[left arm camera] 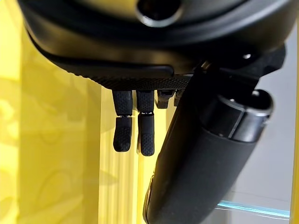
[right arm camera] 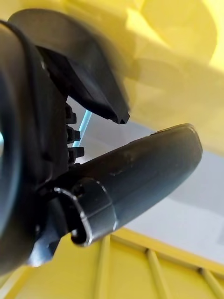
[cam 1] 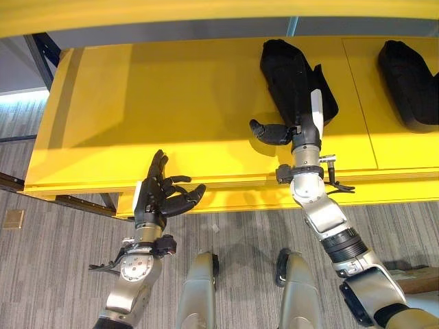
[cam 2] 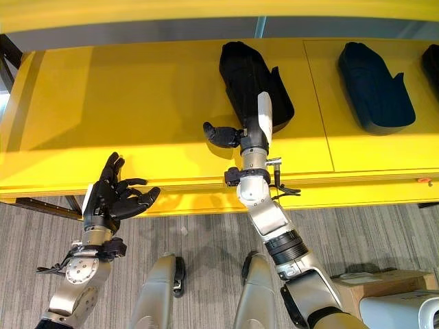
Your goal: Move parts from the plastic box to the shelf.
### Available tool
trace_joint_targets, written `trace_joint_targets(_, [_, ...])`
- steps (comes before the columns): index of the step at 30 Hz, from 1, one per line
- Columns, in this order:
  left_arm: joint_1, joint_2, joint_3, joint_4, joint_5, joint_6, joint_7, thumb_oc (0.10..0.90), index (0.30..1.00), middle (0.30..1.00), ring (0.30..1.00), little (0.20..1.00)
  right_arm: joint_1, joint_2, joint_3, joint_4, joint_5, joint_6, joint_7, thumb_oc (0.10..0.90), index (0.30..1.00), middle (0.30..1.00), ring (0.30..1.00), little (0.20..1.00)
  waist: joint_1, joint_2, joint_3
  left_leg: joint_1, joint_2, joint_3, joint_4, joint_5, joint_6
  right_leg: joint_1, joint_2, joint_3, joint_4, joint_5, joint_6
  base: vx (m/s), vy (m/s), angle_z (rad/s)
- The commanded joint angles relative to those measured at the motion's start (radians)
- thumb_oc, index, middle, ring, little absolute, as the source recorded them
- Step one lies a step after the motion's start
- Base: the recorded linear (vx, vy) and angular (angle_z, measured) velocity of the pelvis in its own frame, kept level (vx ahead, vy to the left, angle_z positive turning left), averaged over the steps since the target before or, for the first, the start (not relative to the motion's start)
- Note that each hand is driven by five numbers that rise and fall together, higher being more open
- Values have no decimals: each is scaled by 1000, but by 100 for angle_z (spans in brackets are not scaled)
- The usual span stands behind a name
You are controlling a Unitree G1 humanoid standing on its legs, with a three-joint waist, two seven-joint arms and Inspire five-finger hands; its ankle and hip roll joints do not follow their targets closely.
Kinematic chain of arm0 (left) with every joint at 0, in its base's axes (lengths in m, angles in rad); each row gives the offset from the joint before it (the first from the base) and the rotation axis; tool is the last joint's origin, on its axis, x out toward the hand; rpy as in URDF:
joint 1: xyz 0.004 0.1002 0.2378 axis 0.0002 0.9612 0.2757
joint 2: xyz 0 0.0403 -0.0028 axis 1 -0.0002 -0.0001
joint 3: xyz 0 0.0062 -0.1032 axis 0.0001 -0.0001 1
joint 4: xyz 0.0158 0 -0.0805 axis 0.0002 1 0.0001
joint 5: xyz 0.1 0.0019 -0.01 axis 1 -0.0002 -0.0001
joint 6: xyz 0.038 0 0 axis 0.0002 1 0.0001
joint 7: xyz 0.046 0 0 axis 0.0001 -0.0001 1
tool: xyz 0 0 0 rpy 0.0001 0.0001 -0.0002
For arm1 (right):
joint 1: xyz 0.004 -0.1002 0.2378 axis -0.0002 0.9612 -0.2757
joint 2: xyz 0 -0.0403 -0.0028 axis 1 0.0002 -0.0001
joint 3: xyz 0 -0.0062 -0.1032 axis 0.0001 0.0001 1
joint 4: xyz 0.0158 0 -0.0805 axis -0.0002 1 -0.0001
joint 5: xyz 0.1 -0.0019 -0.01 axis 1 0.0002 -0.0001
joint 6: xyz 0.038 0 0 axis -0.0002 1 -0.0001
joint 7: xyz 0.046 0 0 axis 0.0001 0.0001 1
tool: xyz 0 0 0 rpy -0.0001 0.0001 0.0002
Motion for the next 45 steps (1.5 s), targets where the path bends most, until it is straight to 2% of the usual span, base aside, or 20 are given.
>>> trace_joint_targets(1, [4,20,-6,-32,22,11,37,900,1000,1000,1000,1000,-108,7,-45,-69,2,-97,-37,900,1000,1000,1000,1000,-3,0,11,23,7,-46,-56,2,30,86,-10,19,-9,-77,-30,0,0,0])
trace_joint_targets(19, [3,18,-7,-31,27,9,40,900,1000,1000,1000,1000,-102,38,-37,14,38,-88,-24,900,1000,1000,1000,1000,4,11,27,3,-4,-48,-60,9,36,70,-16,18,-13,-67,-29,1,1,0])
trace_joint_targets(45, [-10,19,-7,-36,3,1,51,900,1000,1000,1000,1000,-203,92,26,75,97,-101,7,900,1000,1000,1000,1000,33,15,34,7,-19,-56,-72,13,43,84,-29,7,-13,-62,-25,5,1,2])
